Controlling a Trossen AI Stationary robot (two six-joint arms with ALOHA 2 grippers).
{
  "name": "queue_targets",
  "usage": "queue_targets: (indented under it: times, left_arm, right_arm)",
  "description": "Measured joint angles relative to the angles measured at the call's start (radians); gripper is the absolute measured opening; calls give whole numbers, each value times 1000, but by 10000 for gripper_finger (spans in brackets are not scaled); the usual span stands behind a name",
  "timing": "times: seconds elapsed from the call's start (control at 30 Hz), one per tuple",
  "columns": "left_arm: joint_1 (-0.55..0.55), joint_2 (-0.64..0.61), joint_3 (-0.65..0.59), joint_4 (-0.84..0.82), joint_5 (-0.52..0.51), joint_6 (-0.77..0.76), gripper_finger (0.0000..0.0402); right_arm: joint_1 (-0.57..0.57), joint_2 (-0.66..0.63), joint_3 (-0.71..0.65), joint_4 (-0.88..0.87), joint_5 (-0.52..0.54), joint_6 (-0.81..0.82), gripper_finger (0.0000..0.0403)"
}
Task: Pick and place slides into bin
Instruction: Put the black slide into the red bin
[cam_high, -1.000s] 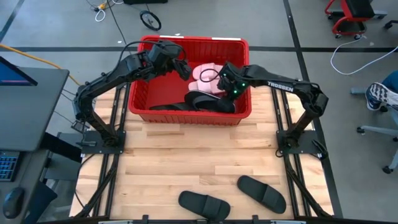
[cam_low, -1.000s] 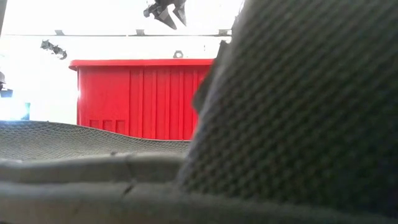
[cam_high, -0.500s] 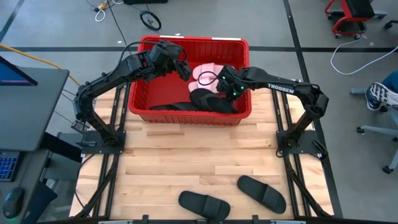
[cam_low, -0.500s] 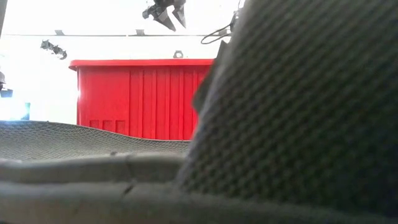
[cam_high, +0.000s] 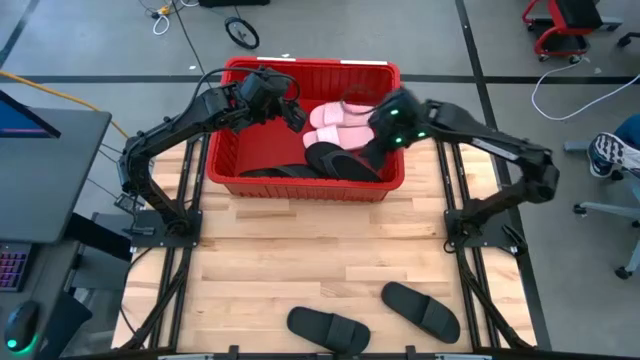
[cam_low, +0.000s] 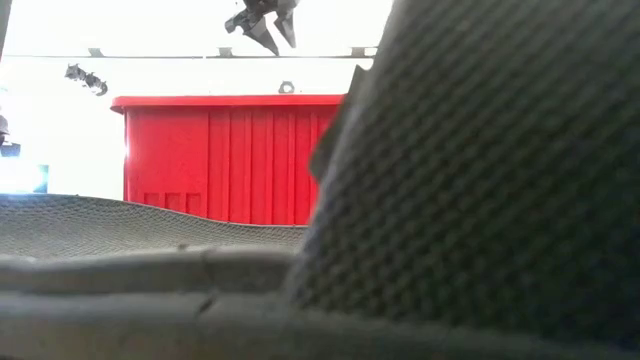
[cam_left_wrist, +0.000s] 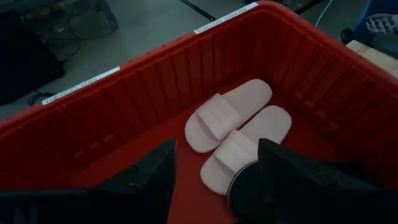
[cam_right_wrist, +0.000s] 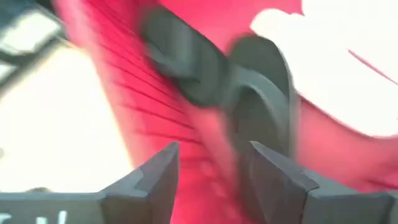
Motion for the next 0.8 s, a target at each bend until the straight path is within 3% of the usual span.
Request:
queue_targets:
  times: [0.2, 0.4, 0.5, 0.67, 0.73, 0.8]
  left_arm:
    - [-2, 0, 0, 0, 96, -61, 228]
    - [-31, 0, 0, 1, 255, -83, 215]
    - [-68, 0, 0, 1, 428, -91, 203]
    - [-188, 0, 0, -12, 829, -163, 183]
    - [-263, 0, 0, -17, 900, -204, 177]
    - [-350, -1, 0, -17, 904, -268, 173]
  right_arm:
    - [6, -159, 1, 142, -207, 167, 187]
    - [140, -289, 2, 136, -217, 278, 187]
    - [283, -334, 2, 133, -206, 337, 187]
    - [609, -353, 2, 83, -13, 396, 187]
    - [726, -343, 2, 24, 107, 434, 186]
    - [824, -322, 2, -53, 224, 498, 185]
